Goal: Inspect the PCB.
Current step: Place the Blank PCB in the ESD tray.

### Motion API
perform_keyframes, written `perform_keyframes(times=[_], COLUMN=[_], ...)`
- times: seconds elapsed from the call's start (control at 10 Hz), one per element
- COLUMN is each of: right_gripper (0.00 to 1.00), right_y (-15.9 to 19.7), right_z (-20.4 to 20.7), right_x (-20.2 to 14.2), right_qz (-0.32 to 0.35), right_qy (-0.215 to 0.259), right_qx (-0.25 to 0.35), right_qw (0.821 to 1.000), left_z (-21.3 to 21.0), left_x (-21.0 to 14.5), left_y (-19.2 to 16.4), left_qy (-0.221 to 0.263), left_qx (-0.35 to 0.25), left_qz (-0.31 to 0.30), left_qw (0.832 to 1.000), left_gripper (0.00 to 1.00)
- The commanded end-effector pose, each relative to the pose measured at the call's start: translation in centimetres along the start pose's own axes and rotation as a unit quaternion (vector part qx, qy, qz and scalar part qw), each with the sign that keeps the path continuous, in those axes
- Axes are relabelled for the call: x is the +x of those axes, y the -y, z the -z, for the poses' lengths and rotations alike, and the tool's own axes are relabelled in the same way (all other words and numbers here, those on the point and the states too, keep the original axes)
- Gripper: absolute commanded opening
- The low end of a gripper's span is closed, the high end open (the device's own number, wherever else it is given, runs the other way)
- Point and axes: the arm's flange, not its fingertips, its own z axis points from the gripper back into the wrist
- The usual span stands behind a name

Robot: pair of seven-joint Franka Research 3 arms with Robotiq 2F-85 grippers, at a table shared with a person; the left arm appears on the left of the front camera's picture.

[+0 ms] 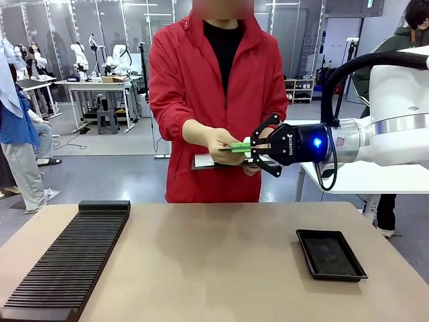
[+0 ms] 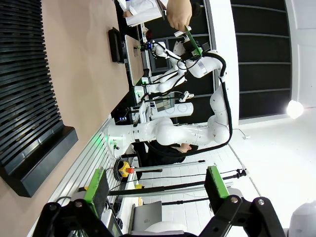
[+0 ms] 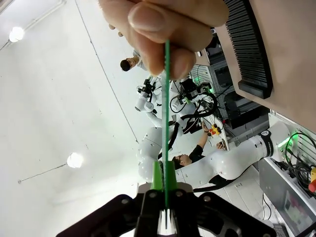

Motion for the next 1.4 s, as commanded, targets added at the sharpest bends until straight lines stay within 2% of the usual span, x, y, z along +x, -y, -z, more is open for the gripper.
perform_keyframes(times=[0.0, 1.3], right_gripper=[0.0, 0.0], right_y=[-0.2, -0.2], right_z=[0.0, 0.0], right_x=[-0.07, -0.07], right_qz=[-0.002, -0.002], right_qy=[0.0, 0.0], right_qx=[0.001, 0.001], right_qw=[1.0, 1.0], left_z=[-0.07, -0.07], left_x=[0.07, 0.07], left_y=[0.13, 0.13], left_qy=[0.001, 0.001], left_qx=[0.007, 0.007], left_qz=[-0.003, -0.003], left_qw=[1.0, 1.0], left_gripper=[1.0, 1.0])
